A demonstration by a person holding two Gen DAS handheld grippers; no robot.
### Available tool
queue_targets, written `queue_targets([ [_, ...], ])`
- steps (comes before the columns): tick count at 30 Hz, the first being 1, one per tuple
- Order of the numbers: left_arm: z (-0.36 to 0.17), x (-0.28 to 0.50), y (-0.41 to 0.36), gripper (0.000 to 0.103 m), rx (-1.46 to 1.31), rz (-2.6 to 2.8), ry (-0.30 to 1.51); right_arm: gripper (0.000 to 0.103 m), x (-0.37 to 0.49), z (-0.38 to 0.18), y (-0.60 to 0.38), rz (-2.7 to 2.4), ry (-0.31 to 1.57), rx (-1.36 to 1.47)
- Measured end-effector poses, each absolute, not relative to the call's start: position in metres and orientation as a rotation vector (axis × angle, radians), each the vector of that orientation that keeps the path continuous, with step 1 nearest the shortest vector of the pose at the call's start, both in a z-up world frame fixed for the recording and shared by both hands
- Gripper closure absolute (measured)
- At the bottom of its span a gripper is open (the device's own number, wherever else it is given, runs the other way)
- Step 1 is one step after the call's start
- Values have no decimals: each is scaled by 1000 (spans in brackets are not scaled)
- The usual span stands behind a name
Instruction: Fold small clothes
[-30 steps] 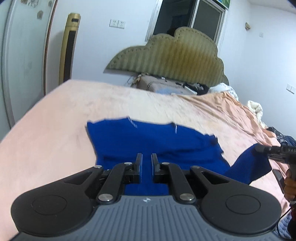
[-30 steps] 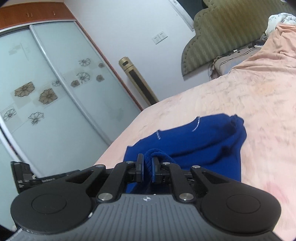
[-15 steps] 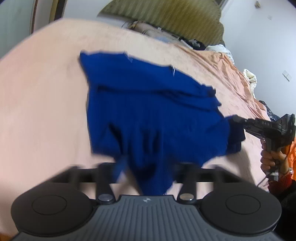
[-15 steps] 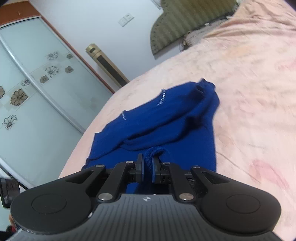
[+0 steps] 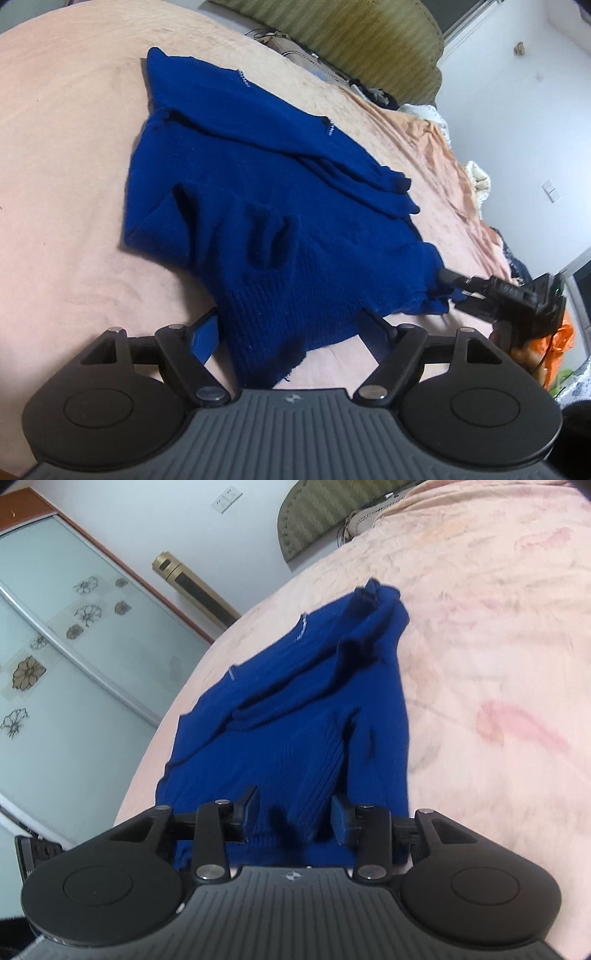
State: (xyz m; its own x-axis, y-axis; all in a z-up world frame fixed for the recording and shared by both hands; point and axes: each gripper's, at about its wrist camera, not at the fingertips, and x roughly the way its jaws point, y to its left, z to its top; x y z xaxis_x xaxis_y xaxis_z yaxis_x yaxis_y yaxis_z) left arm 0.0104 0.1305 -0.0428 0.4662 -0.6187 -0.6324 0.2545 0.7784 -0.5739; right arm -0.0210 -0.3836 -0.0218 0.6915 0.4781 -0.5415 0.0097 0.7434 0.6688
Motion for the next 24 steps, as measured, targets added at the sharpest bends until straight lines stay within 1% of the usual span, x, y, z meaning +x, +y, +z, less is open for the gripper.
queue_targets([
  [1,-43,10,129,39,-427,-558,944,68,-22,-23,-383,287,776,700],
  [2,-44,10,127,60,-416,-561,952,81,-21,-25,-382,286,782,702],
  [3,-44,11,125,70,-405,-563,967,87,-20,-27,-382,279,787,705],
  [4,-45,11,123,90,-393,-565,983,89,-19,-28,-382,270,790,705],
  [5,-44,10,121,92,-382,-564,986,91,-19,-26,-382,265,783,700],
  [8,-29,-1,119,93,-325,-568,921,92,-24,-12,-381,286,727,696],
  [11,-2,-8,122,93,-308,-595,816,92,-27,11,-383,309,651,684],
  [16,37,-3,127,93,-292,-574,677,92,-23,46,-381,326,537,633],
  [24,68,17,123,93,-247,-523,554,92,-8,68,-370,274,460,525],
])
